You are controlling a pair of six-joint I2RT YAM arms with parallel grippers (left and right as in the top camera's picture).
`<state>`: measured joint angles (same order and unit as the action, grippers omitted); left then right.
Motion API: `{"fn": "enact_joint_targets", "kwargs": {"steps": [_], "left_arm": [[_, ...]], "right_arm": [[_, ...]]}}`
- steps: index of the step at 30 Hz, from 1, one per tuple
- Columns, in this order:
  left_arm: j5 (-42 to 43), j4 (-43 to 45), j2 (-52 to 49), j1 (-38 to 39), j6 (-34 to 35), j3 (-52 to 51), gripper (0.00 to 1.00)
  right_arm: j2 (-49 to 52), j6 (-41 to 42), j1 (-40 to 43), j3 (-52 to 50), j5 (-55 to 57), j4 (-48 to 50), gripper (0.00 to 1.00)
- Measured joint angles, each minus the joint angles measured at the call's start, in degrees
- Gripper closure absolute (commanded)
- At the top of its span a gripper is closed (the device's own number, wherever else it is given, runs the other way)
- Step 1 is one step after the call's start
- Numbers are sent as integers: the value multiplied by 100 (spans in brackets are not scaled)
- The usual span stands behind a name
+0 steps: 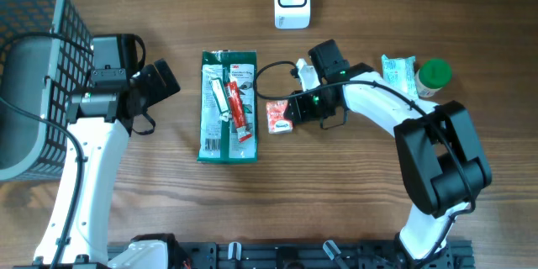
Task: Scan the item barcode
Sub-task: 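Lift the tissue pack and pull it right off the gloves pack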
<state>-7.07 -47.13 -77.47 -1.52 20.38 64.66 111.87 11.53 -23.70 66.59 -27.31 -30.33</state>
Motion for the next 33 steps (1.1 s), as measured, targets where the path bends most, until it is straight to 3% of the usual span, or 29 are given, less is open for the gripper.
{"fn": "enact_joint_targets", "kwargs": {"steps": [25, 26, 28, 29, 33], "left_arm": [[0, 0, 0, 0, 0, 0, 0], [0, 0, 0, 0, 0, 0, 0], [0, 0, 0, 0, 0, 0, 0], [0, 0, 0, 0, 0, 0, 0], [0, 0, 0, 0, 0, 0, 0]], "right_arm": [[0, 188, -122, 0, 13, 153, 61], [0, 188, -146, 0, 13, 179, 66], [0, 197, -188, 0, 33, 201, 91], [0, 212, -201, 0, 52, 210, 96], [0, 208, -201, 0, 63, 212, 96]]}}
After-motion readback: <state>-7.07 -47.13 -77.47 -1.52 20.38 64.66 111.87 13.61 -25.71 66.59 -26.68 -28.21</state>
